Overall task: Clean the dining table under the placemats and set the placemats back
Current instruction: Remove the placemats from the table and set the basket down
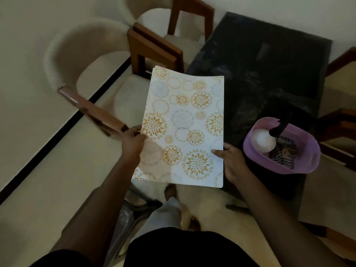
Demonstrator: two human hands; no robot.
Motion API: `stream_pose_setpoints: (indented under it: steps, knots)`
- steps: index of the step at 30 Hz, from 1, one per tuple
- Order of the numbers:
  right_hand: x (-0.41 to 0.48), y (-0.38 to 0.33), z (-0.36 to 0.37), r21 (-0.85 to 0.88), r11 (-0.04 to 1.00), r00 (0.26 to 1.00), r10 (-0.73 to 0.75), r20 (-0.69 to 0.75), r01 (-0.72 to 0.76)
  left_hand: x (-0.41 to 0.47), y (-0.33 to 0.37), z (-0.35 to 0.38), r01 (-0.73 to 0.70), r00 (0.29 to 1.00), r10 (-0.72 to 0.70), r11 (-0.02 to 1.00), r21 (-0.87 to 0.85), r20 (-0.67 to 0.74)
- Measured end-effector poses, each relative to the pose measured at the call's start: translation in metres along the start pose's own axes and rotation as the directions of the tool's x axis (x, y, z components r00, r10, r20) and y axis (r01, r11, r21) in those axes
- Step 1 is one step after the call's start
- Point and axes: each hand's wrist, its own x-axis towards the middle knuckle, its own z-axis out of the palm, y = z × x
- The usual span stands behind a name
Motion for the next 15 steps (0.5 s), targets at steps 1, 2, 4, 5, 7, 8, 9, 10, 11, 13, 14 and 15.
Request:
stream_pose_setpoints:
  steps: [1, 2, 4, 5, 7, 8, 9, 10, 11, 13, 14, 15]
  knots:
    - [-0.003, 0.005, 0.003, -0.028, 1.0, 1.0, 0.005, 0.018, -0.004, -0.013, -0.008, -0.01, -0.005, 1.0, 0.005, 1.0, 0.0, -0.031]
    - [-0.006, 0.01, 0.008, -0.053, 0.999, 0.999, 0.012, 0.031, -0.011, -0.024, -0.017, -0.021, -0.003, 0.998, 0.003, 1.0, -0.005, -0.07]
    - [-0.013, 0.022, 0.019, -0.097, 0.995, 0.999, 0.031, 0.043, -0.027, -0.045, -0.034, -0.043, 0.023, 0.99, -0.029, 0.999, -0.043, -0.137]
    - [-0.018, 0.028, 0.026, -0.121, 0.992, 0.998, 0.044, 0.053, -0.037, -0.056, -0.043, -0.055, 0.039, 0.984, -0.05, 0.997, -0.066, -0.168]
    - [-0.027, 0.04, 0.045, -0.172, 0.985, 0.995, 0.05, 0.09, -0.034, -0.077, -0.058, -0.082, 0.052, 0.971, -0.071, 0.995, -0.089, -0.228]
    - [-0.03, 0.045, 0.053, -0.198, 0.98, 0.994, 0.042, 0.1, -0.021, -0.083, -0.065, -0.094, 0.06, 0.963, -0.085, 0.993, -0.103, -0.256]
    - [-0.035, 0.052, 0.064, -0.23, 0.973, 0.993, 0.039, 0.113, -0.012, -0.091, -0.075, -0.109, 0.069, 0.954, -0.102, 0.99, -0.125, -0.282]
    - [-0.04, 0.061, 0.075, -0.253, 0.967, 0.992, 0.044, 0.122, -0.012, -0.098, -0.084, -0.122, 0.079, 0.948, -0.119, 0.986, -0.145, -0.295]
    - [-0.042, 0.07, 0.085, -0.278, 0.96, 0.99, 0.055, 0.127, -0.018, -0.107, -0.093, -0.135, 0.088, 0.939, -0.139, 0.982, -0.169, -0.315]
    - [-0.047, 0.088, 0.105, -0.323, 0.946, 0.988, 0.068, 0.141, -0.019, -0.125, -0.108, -0.157, 0.099, 0.914, -0.178, 0.969, -0.226, -0.363]
    - [-0.049, 0.101, 0.117, -0.351, 0.936, 0.986, 0.067, 0.155, -0.009, -0.135, -0.119, -0.17, 0.105, 0.895, -0.202, 0.962, -0.252, -0.397]
    - [-0.054, 0.113, 0.129, -0.379, 0.925, 0.984, 0.064, 0.169, 0.005, -0.145, -0.132, -0.183, 0.118, 0.873, -0.228, 0.956, -0.267, -0.43]
